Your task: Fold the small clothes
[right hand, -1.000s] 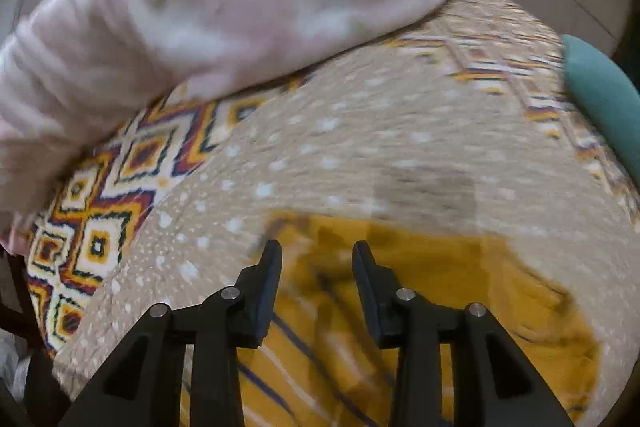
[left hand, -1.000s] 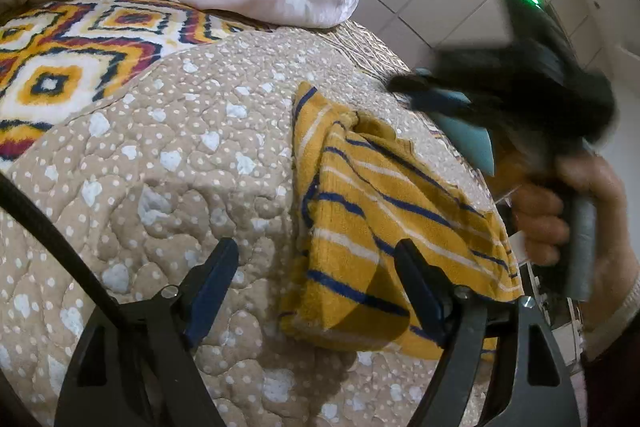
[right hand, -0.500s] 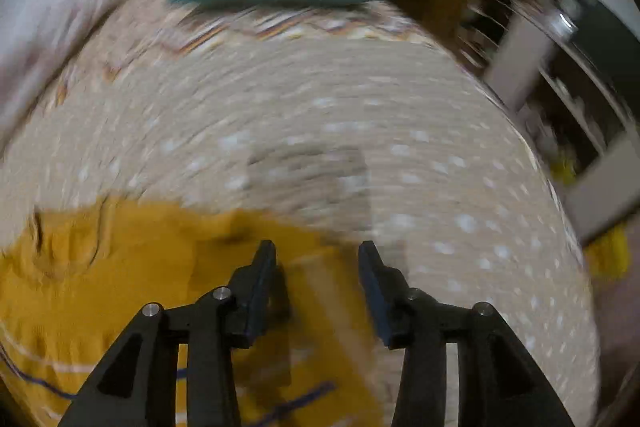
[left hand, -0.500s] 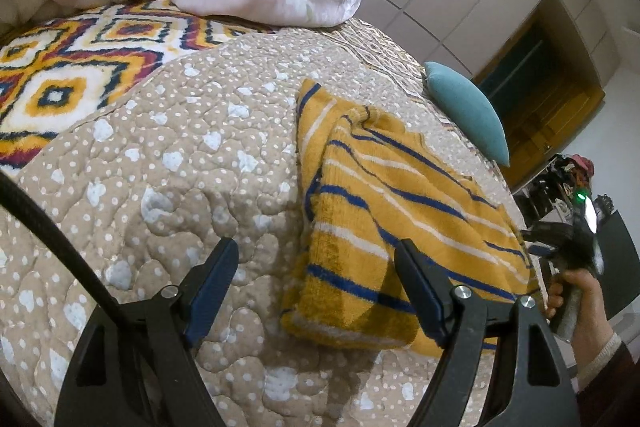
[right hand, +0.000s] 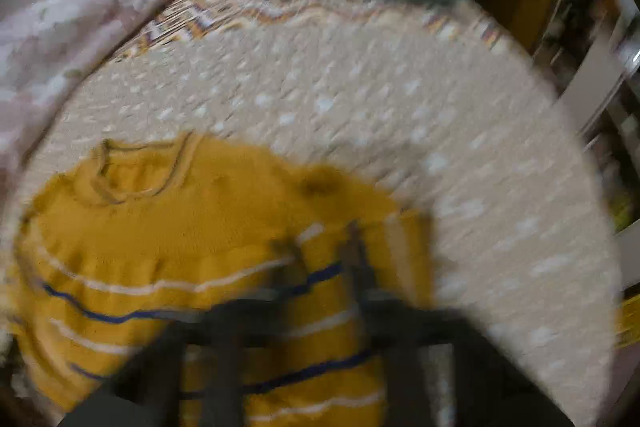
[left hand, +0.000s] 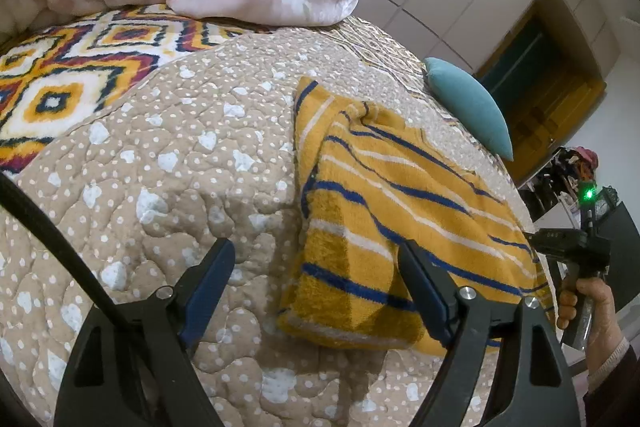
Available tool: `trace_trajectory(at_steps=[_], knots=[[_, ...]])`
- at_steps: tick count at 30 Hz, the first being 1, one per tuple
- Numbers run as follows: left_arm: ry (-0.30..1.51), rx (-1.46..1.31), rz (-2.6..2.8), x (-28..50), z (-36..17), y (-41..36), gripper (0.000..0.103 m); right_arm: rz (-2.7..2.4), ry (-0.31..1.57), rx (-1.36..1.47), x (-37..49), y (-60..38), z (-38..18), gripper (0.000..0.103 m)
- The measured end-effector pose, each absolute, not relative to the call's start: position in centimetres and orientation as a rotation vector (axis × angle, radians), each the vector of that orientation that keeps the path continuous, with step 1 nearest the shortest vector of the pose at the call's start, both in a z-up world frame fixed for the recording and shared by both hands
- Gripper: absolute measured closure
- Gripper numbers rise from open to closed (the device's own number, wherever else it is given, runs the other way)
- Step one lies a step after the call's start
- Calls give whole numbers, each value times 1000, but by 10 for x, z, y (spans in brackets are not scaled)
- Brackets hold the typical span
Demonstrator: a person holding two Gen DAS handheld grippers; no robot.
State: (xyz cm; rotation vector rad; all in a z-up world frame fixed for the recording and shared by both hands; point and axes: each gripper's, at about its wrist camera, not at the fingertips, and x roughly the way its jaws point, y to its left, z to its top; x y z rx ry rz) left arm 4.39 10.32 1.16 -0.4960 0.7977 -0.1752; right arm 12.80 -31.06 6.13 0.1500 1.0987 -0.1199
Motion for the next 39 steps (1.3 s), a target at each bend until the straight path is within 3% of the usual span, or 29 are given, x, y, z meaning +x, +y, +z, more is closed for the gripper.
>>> trace_trajectory(at_steps=[5, 12, 19, 23, 26, 28, 29, 31, 35, 39], knots=[[804, -479, -173, 45, 11, 102, 19, -316, 1081, 179, 128, -344, 59, 97], [806, -478, -182, 46, 11, 101, 16, -292, 1024, 174, 106, -340, 79, 63], [811, -469, -191, 47, 10, 99, 13, -35, 951, 191, 23, -322, 109, 62], [814, -455, -188, 47, 10, 97, 13, 121, 1022, 193, -10, -306, 80, 62], [813, -459, -189, 47, 10, 97, 13, -10, 1084, 130, -18, -324, 52, 68], [821, -480, -199, 47, 11, 101, 15, -131, 1055, 142, -29, -346, 50, 50], [842, -500, -212, 48, 13, 107, 18, -149, 1033, 172, -37, -354, 52, 46], [869, -558, -224, 47, 21, 129, 26, -133, 995, 229, -54, -363, 56, 46], [809, -583, -167, 35, 39, 164, 26, -102, 948, 232, -90, -367, 49, 46], [883, -460, -239, 40, 37, 144, 26, -92, 932, 244, -114, -366, 41, 46]])
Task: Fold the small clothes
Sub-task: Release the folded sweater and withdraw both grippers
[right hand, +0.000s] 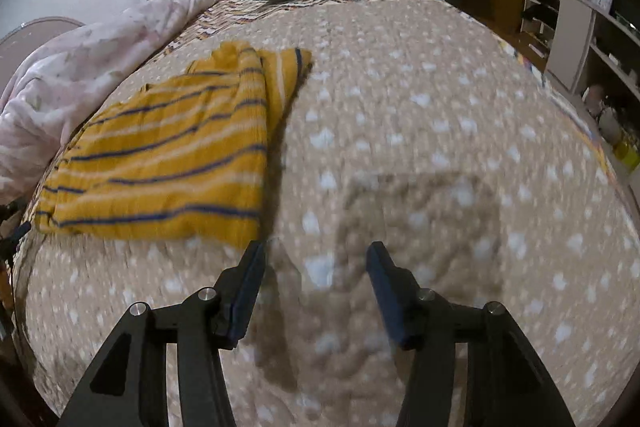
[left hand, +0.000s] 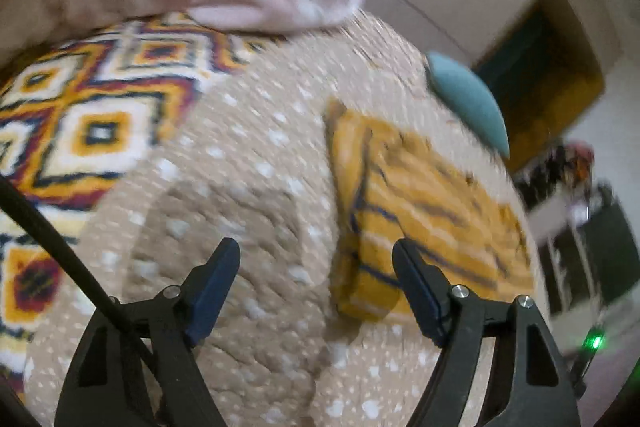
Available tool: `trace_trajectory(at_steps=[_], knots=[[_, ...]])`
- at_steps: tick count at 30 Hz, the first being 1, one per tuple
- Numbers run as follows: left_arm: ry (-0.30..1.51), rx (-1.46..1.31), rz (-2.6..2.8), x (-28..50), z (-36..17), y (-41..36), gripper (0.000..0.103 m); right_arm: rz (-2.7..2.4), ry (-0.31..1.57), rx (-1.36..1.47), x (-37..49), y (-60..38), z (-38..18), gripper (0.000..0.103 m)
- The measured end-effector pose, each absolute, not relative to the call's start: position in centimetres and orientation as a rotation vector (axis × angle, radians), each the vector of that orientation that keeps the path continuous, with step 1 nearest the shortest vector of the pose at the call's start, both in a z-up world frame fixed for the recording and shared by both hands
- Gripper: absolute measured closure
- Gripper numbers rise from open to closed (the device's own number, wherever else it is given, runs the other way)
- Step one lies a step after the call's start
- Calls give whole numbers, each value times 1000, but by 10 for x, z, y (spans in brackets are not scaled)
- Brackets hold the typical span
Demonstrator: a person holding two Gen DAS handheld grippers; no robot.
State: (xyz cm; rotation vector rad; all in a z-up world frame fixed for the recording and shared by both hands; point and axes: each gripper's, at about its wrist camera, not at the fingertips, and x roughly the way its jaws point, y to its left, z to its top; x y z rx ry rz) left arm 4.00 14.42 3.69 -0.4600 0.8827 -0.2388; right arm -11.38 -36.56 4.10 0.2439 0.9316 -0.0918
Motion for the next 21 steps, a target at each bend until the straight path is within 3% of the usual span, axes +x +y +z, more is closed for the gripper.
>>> trace_trajectory(at_steps=[3, 6, 8, 17, 21], knots=[[968, -278, -307, 44, 24, 100, 27, -99, 903, 227, -125, -359, 41, 46], [983, -80, -268, 47, 24, 72, 81, -100, 893, 224, -127, -358, 41, 46], [992, -83, -242, 50, 33, 77, 91, -97, 889, 218, -127, -359, 41, 46], [976, -110, -83, 29, 60, 110, 88, -89, 828, 206, -134, -355, 33, 40], [929, -142, -118, -3, 66, 90, 50, -67, 813, 218, -136, -356, 32, 35]])
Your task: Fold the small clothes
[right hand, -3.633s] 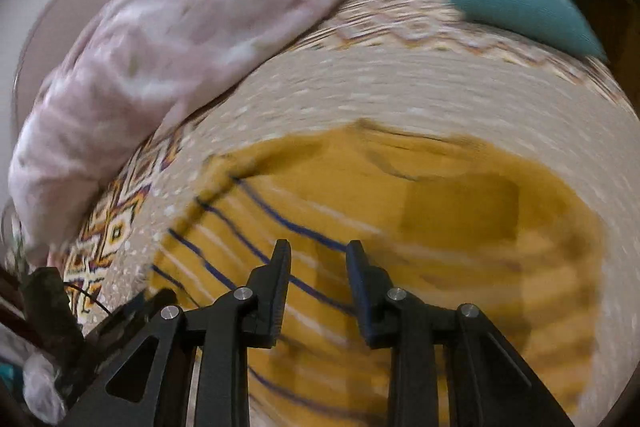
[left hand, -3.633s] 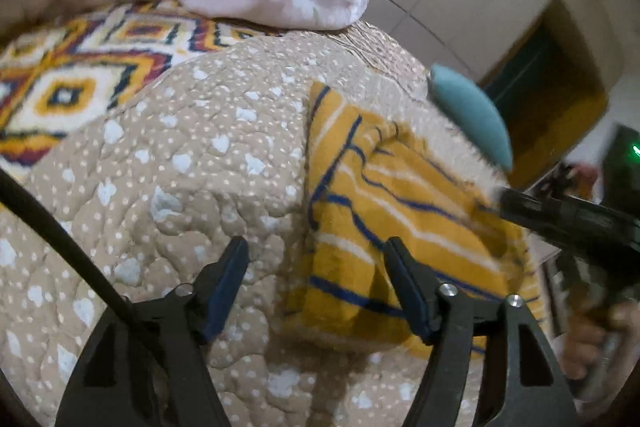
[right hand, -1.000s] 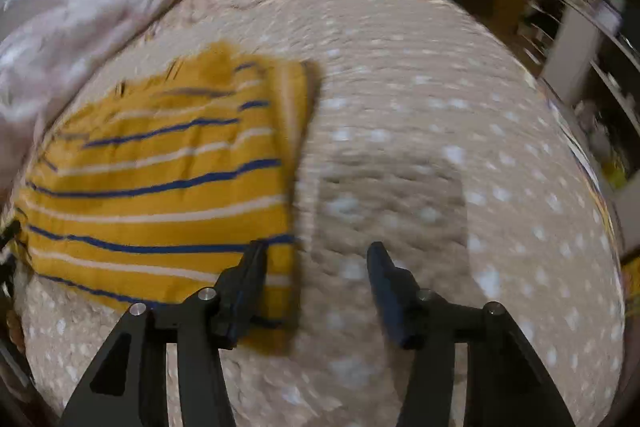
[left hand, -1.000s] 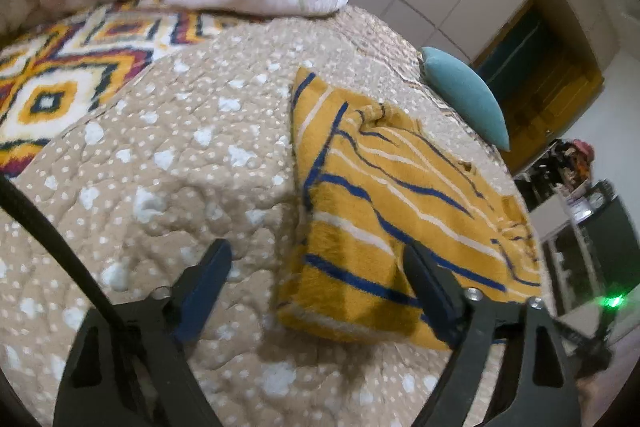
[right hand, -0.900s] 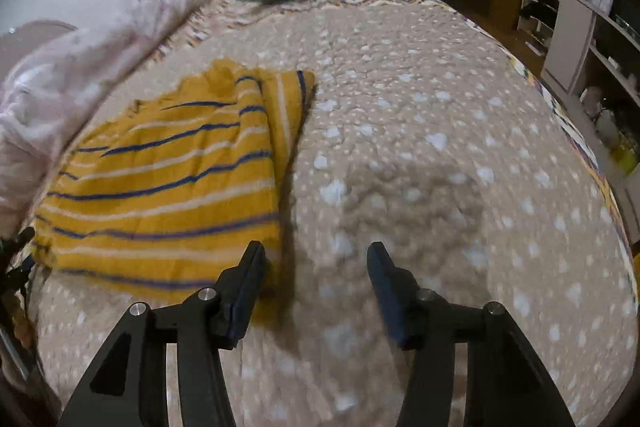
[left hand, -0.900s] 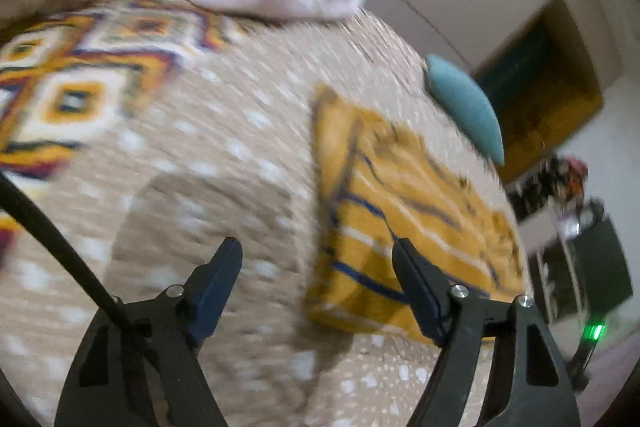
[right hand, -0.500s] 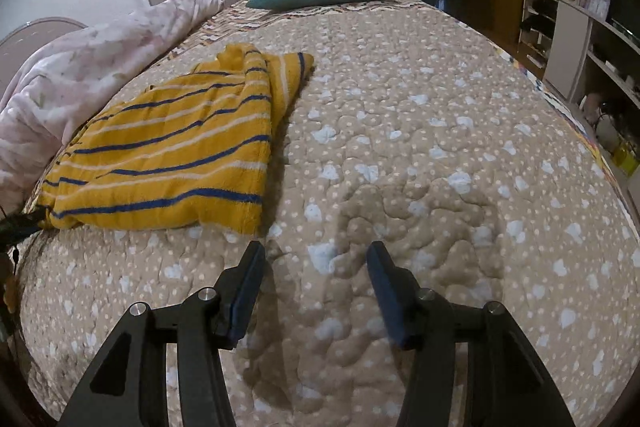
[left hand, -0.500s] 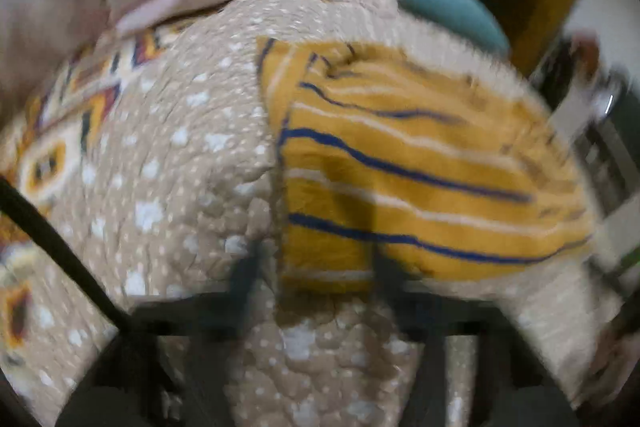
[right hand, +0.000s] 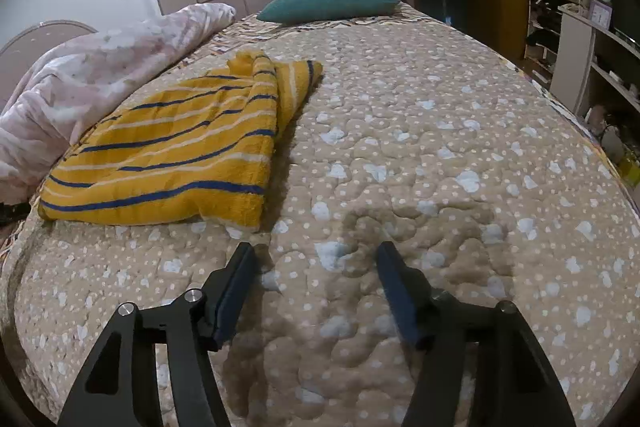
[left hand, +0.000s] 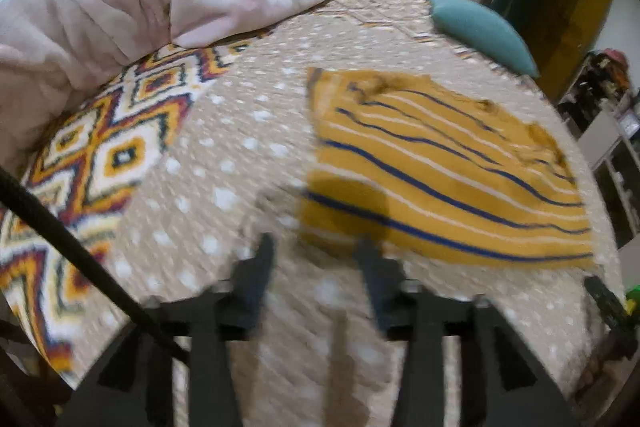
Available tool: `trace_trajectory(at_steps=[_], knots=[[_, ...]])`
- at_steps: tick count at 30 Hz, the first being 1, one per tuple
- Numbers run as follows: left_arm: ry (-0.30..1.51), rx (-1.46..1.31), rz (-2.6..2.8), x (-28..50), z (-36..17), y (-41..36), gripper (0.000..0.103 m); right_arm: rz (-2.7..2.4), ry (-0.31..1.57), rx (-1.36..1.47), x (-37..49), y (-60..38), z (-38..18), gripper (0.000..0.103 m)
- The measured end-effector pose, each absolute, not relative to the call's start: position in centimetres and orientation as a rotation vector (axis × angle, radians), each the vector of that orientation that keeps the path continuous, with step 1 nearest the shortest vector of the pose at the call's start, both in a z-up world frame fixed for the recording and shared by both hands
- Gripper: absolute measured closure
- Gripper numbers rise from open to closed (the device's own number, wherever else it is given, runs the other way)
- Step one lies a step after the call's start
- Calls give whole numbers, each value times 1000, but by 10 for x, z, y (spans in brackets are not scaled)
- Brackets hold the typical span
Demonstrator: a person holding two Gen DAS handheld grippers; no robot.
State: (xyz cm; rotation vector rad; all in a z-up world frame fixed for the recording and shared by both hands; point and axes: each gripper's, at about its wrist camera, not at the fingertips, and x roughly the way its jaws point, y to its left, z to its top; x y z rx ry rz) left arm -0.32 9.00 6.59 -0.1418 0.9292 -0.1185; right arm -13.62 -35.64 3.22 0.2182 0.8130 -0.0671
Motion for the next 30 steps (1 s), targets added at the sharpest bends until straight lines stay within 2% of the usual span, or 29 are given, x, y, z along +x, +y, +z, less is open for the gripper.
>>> trace_trajectory(at_steps=[10, 11, 13, 18, 23, 26, 30], knots=[[899, 19, -217, -49, 31, -33, 48, -26, 761, 320, -145, -370, 32, 35], [912, 17, -221, -47, 25, -37, 45, -24, 757, 325, -146, -370, 32, 35], [877, 54, -187, -49, 15, -46, 34, -22, 753, 328, -147, -370, 31, 35], [820, 105, -122, -54, 9, -49, 18, -17, 742, 343, -150, -371, 31, 35], [811, 87, -115, -54, 7, -47, 16, -83, 769, 310, -150, -360, 32, 35], [805, 90, -108, -56, 6, -47, 15, -149, 788, 176, -151, -330, 31, 23], [803, 92, -107, -56, 6, -47, 15, -236, 783, 39, -154, -303, 28, 21]])
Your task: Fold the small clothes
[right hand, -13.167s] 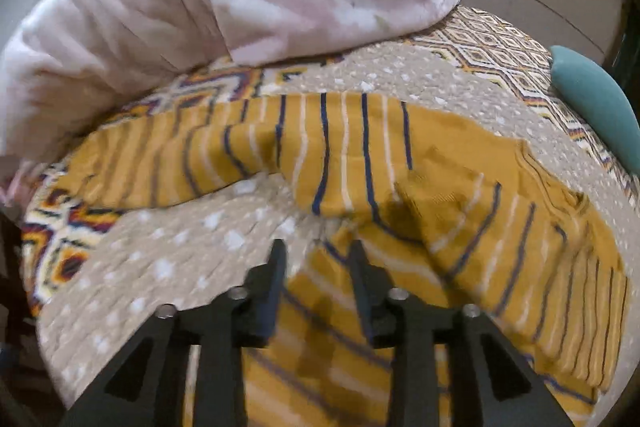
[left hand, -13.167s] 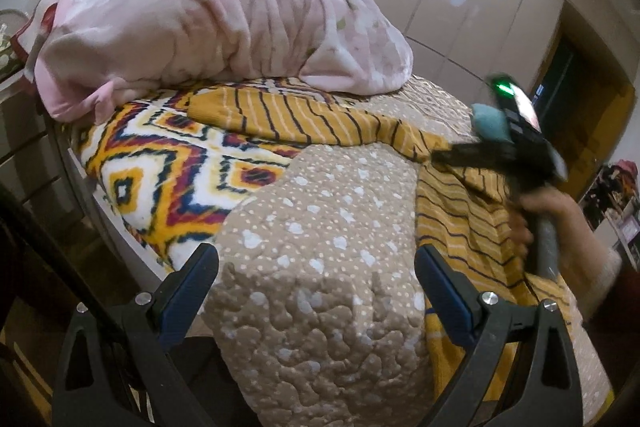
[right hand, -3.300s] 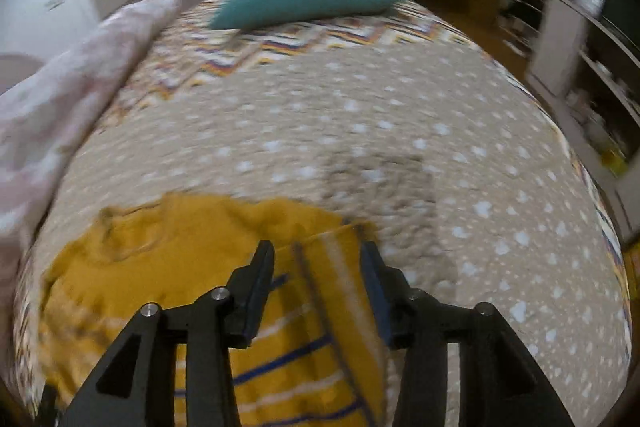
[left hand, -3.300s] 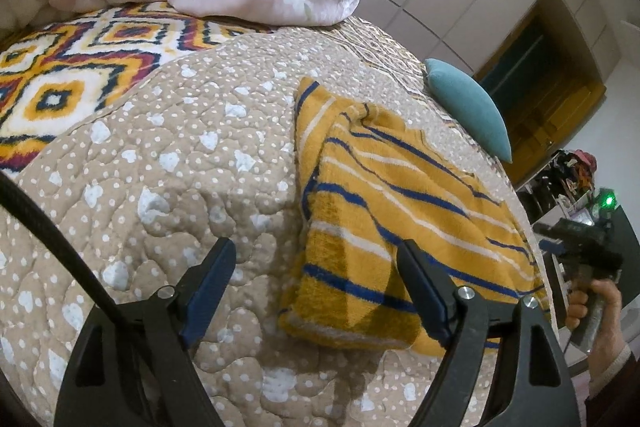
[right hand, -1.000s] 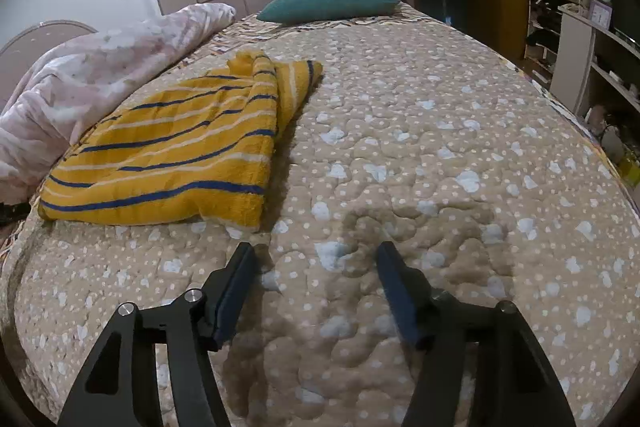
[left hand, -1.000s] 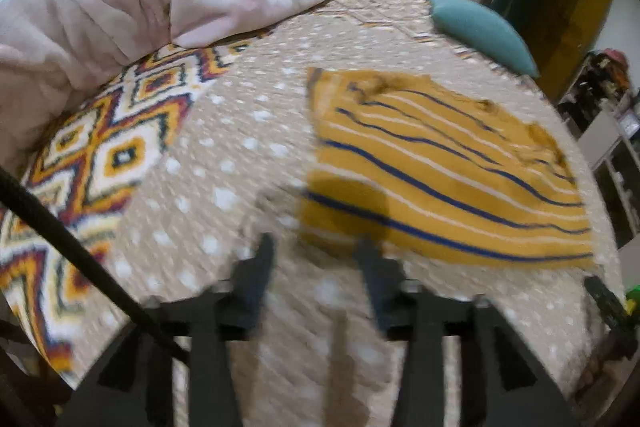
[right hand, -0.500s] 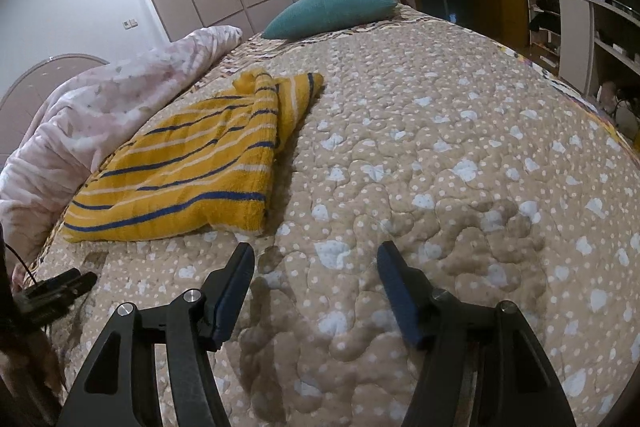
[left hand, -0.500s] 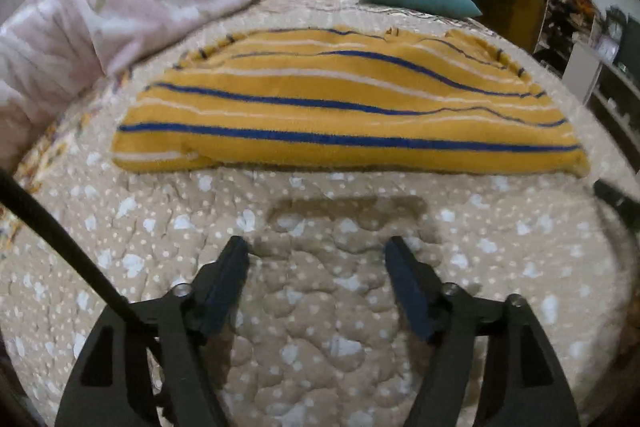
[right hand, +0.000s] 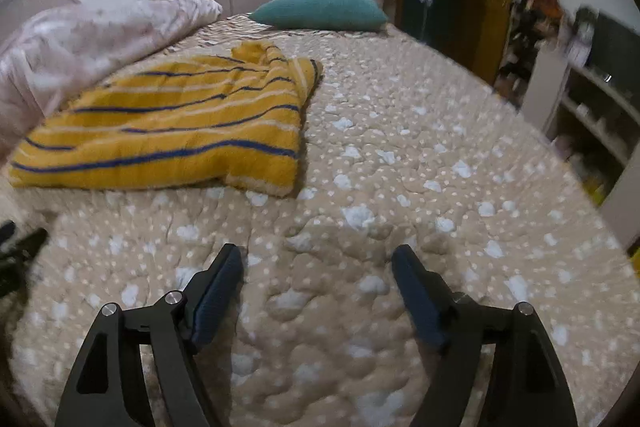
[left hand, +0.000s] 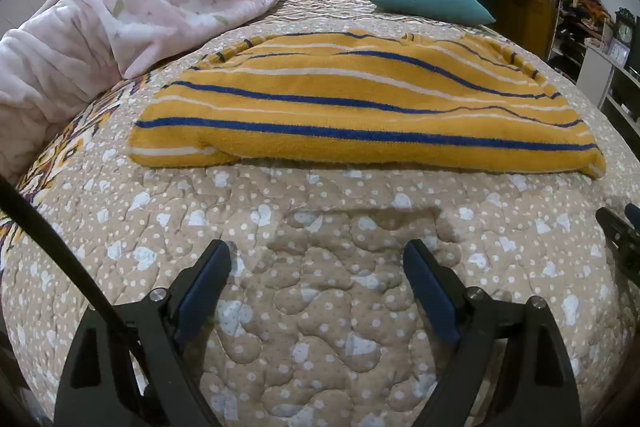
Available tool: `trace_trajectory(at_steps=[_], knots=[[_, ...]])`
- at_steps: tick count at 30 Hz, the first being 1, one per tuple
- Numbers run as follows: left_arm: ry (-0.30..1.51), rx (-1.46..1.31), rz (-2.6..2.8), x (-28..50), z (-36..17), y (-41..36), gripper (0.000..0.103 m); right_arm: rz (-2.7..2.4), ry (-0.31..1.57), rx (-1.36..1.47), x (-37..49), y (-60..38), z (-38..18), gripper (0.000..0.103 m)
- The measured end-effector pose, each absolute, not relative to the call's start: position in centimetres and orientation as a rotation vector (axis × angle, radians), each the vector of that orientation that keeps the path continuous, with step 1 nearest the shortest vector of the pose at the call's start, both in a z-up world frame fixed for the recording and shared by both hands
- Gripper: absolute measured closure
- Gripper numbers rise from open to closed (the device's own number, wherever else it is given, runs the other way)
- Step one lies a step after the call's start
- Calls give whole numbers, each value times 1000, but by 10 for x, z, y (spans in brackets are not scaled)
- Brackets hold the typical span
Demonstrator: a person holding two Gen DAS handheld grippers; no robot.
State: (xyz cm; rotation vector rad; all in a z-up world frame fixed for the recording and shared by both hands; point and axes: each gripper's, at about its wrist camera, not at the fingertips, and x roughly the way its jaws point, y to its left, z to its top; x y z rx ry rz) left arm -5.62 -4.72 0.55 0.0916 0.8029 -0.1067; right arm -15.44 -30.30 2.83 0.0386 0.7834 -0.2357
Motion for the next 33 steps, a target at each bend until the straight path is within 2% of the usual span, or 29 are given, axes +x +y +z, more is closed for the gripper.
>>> trace_trajectory(at_steps=[33], knots=[[856, 82, -83, -52, 6, -48, 13, -236, 756, 52, -162, -307, 27, 21]])
